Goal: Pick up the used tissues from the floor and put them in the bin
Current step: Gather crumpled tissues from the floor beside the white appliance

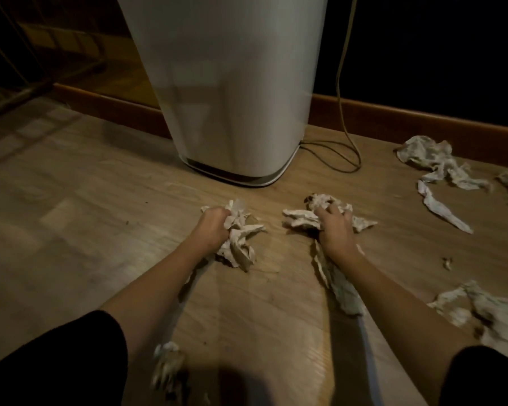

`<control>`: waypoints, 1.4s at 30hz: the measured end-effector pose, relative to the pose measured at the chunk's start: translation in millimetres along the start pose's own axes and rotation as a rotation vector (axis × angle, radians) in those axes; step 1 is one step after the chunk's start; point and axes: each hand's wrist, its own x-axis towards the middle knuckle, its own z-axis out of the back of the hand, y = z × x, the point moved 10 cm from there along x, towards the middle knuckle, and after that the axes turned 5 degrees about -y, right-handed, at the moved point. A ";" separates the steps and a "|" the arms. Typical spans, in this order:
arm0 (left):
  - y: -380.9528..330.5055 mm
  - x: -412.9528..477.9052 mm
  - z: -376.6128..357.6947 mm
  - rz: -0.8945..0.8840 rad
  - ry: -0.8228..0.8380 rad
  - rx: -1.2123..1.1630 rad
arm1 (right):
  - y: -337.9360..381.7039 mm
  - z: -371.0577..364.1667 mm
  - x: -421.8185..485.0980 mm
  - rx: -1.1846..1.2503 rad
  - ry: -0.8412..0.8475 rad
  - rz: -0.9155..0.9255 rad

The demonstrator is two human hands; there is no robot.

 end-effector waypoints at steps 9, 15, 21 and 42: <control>63.6 -69.4 53.6 0.098 -0.120 -0.038 | -1.7 65.4 -44.9 0.485 0.101 -0.106; 64.1 -144.5 -17.0 0.227 0.275 0.054 | -7.5 8.4 -143.0 -0.138 0.214 0.024; 28.6 -167.7 6.4 0.026 0.040 -0.001 | 3.6 7.8 -166.0 0.051 0.038 -0.012; 107.7 -106.1 61.2 0.291 0.006 -0.032 | 215.0 -60.3 -271.7 0.249 0.220 0.587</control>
